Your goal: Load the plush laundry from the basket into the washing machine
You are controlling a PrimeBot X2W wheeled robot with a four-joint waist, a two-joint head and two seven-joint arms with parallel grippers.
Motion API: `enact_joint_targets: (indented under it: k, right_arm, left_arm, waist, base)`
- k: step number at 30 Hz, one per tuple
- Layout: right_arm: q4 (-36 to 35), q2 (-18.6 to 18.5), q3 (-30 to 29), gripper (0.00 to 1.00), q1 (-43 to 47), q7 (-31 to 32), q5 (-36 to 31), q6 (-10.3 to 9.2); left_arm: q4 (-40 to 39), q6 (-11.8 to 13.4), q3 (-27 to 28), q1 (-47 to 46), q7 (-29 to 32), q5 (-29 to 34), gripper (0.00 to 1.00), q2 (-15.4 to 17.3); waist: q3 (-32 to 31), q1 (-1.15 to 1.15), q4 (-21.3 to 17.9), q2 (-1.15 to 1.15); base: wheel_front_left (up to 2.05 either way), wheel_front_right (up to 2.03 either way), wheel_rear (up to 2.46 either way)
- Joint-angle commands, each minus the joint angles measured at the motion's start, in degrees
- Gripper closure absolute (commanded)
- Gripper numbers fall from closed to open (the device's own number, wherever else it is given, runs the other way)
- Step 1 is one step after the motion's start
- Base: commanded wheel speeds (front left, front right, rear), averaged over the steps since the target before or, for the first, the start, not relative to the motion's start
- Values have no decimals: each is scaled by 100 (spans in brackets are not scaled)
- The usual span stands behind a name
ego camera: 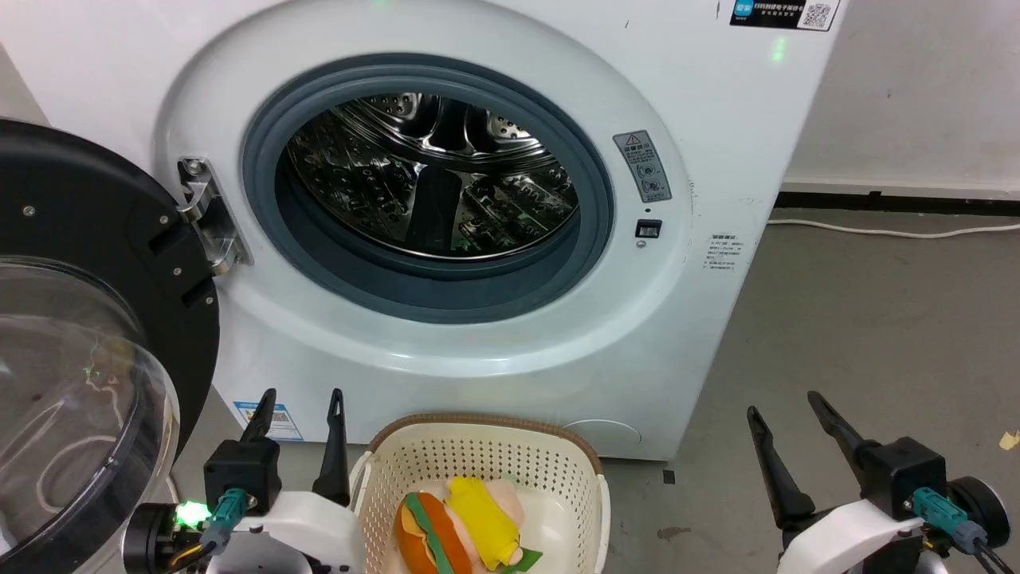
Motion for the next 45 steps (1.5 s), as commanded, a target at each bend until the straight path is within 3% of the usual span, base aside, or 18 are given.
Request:
enact_joint_targets:
  k: [1,27,45]
  right_arm:
    - [-17,0,-24,0,11,-52,60,0]
    - [-453,0,-182,0,-307,-363,335,1]
    - [-703,-1,-49,0,-591,-578,524,1]
  left_arm:
    - [-11,7,-22,9,-57,-29,0,0]
    - [220,-155,-247,-404,-368,-54,0,146]
    - [1351,-282,-577,-1134,-382,-81,0,515]
  waist:
    - [9,0,-3,0]
    - [975,0,-343,0]
    - [1868,0,-664,0]
  base:
    - [0,0,0]
    - [0,0,0]
    - [0,0,0]
